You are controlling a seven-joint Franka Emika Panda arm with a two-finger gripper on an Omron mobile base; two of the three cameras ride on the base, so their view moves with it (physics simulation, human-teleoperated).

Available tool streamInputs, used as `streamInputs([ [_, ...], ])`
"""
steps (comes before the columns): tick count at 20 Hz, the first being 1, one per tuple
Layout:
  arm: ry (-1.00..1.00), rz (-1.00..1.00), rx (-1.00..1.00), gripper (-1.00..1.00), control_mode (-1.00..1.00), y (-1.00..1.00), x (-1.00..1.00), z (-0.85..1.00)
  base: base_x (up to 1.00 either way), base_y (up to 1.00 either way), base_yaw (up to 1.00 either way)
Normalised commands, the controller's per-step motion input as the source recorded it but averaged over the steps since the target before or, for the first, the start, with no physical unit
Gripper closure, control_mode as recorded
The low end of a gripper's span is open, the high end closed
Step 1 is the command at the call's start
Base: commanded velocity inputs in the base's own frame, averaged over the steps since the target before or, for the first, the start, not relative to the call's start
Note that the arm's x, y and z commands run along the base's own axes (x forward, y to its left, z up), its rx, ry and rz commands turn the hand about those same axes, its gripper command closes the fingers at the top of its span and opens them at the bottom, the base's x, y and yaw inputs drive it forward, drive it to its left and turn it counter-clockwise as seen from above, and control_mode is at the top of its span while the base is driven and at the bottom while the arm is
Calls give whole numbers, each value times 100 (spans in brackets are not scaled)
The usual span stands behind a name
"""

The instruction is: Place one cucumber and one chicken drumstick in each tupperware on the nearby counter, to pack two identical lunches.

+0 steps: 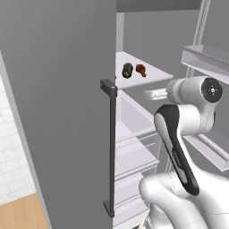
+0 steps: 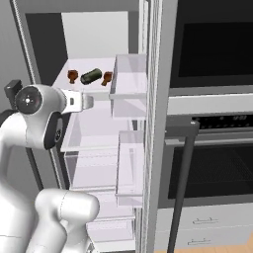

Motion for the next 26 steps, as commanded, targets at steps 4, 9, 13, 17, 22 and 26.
streamInputs([
  [4,1,0,9,-100,-100,4,0,37,0,0,0],
  [9,2,0,1,-100,-100,1,0,22,0,0,0],
  [13,3,-1,0,-100,-100,-4,31,0,0,0,0],
  [17,12,-2,0,-100,-100,-11,47,-3,0,0,0],
  [22,16,-6,0,-100,-100,-2,47,-21,0,0,0],
  [26,13,-4,0,-100,-100,-1,56,-8,0,0,0],
])
